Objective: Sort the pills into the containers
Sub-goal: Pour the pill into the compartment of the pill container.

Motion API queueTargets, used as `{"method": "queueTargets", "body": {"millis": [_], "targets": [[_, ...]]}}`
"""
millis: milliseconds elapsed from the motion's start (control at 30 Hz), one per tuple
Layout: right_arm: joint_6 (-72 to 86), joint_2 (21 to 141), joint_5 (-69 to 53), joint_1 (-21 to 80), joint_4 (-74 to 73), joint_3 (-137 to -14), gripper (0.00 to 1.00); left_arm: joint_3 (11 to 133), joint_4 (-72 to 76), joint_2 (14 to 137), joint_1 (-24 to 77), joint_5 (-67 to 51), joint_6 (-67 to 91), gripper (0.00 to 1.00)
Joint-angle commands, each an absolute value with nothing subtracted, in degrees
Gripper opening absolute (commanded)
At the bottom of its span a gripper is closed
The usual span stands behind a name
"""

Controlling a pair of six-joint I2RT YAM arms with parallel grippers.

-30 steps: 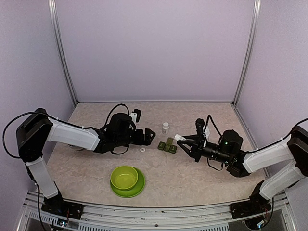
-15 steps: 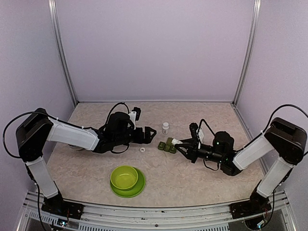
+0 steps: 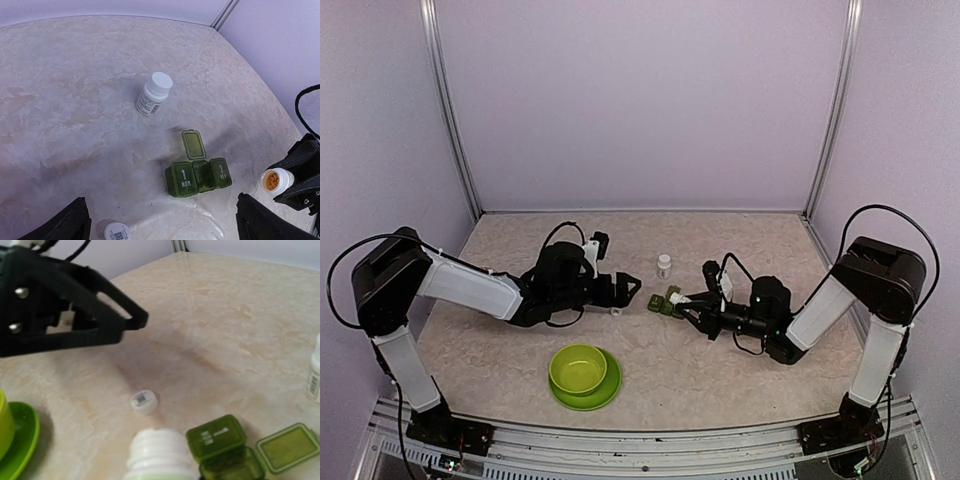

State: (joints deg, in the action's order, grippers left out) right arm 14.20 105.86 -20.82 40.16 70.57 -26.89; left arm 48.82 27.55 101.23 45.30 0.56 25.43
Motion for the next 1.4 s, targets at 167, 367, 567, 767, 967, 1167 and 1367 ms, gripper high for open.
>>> {"method": "queueTargets", "body": {"millis": [167, 367, 567, 767, 967, 1167, 1367], "targets": [[12.6, 107.0, -20.5, 38.9, 69.1, -29.4, 0.11, 47.7, 30.1, 98.3, 44.9, -0.4, 26.2, 0.99], [12.2, 107.3, -20.3, 38.7, 68.1, -29.6, 0.1, 47.5, 30.7, 98.1, 45.0, -0.5, 26.4, 0.99], [12.0, 108.2, -19.7, 38.6, 66.3, -30.6, 0.11, 47.3, 31.0, 98.1, 45.0, -0.6, 26.5, 0.99], [11.7, 108.7, -19.4, 38.6, 64.4, -31.1, 0.11, 46.9, 31.5, 98.2, 44.9, -0.6, 26.8, 0.99], [11.8, 108.8, -18.8, 38.5, 63.5, -31.3, 0.11, 46.8, 31.8, 98.2, 44.9, -0.8, 26.9, 0.99], [11.8, 109.6, -18.8, 38.5, 62.3, -32.0, 0.11, 46.5, 32.0, 98.3, 44.9, -0.8, 26.9, 0.99], [12.2, 109.9, -18.3, 38.5, 61.5, -32.0, 0.11, 46.5, 32.2, 98.5, 44.9, -1.0, 27.2, 0.99]]}}
